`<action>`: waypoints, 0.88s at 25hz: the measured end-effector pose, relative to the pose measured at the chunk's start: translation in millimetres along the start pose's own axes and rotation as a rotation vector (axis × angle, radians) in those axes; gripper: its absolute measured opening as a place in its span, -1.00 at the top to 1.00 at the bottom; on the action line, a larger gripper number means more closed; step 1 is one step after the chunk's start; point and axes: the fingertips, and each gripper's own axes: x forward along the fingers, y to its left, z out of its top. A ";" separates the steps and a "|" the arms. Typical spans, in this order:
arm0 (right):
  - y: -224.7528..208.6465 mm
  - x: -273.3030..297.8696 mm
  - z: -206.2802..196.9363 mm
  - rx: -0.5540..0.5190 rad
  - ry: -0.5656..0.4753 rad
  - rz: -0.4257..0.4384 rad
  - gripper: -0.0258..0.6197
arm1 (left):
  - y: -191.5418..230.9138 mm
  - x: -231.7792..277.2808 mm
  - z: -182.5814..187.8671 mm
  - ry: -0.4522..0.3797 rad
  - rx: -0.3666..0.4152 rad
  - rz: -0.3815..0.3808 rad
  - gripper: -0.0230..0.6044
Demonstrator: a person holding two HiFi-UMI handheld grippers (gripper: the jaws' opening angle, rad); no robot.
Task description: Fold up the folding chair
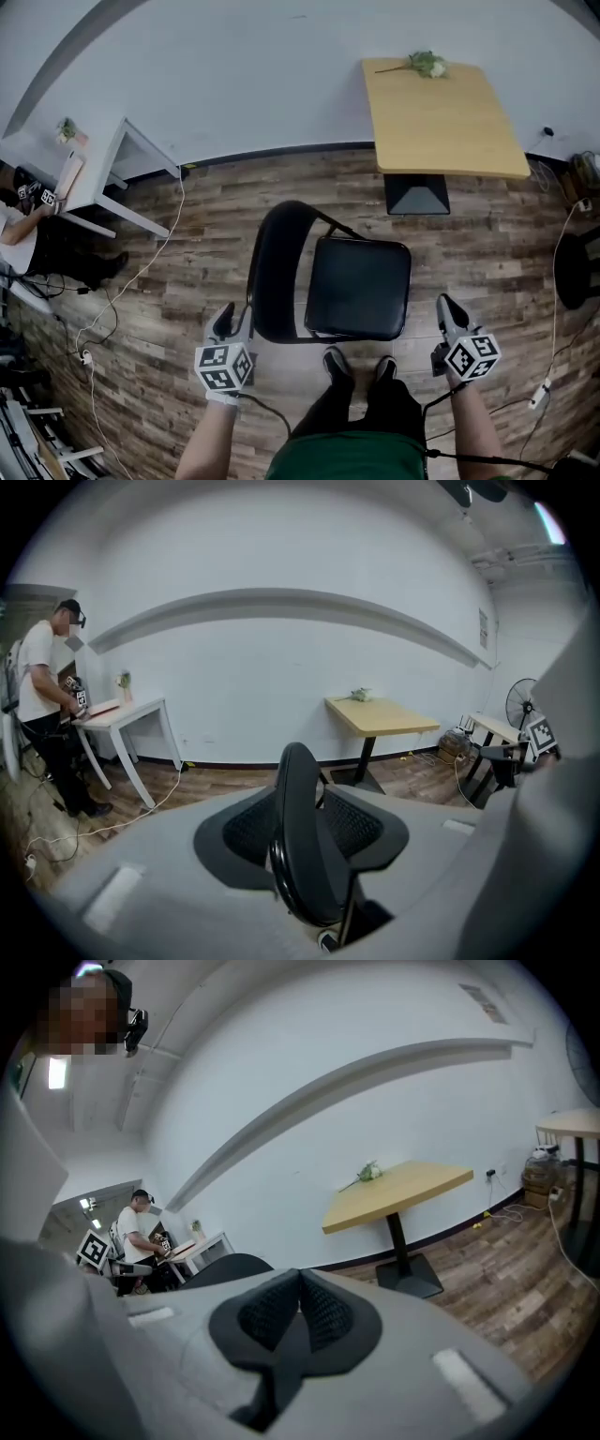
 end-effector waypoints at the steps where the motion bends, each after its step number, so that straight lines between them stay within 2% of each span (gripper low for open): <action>1: -7.3 4.1 -9.5 0.016 0.010 -0.002 0.91 | 2.8 7.3 -7.2 0.023 -0.004 -0.005 0.37; 6: -64.7 25.3 -88.6 0.172 0.132 -0.049 0.77 | 12.8 32.6 -42.5 0.138 -0.044 0.002 0.25; 10: -105.8 38.6 -144.5 0.237 0.226 -0.051 0.64 | 12.8 46.1 -55.9 0.180 -0.071 0.013 0.20; 12: -123.8 46.1 -170.7 0.294 0.245 -0.034 0.47 | 13.8 54.6 -61.3 0.196 -0.084 0.017 0.07; 14: -138.2 55.6 -199.3 0.362 0.266 -0.011 0.16 | 15.4 63.0 -69.6 0.220 -0.102 0.015 -0.08; 17: -155.9 73.1 -236.8 0.413 0.308 0.037 -0.14 | 12.2 74.1 -83.0 0.255 -0.127 -0.004 -0.15; 19: -167.9 88.7 -252.1 0.424 0.332 0.068 -0.25 | 8.3 82.5 -89.0 0.265 -0.126 -0.021 -0.17; 22: -174.7 115.7 -269.5 0.441 0.361 0.125 -0.29 | 5.5 93.0 -97.2 0.276 -0.125 -0.048 -0.18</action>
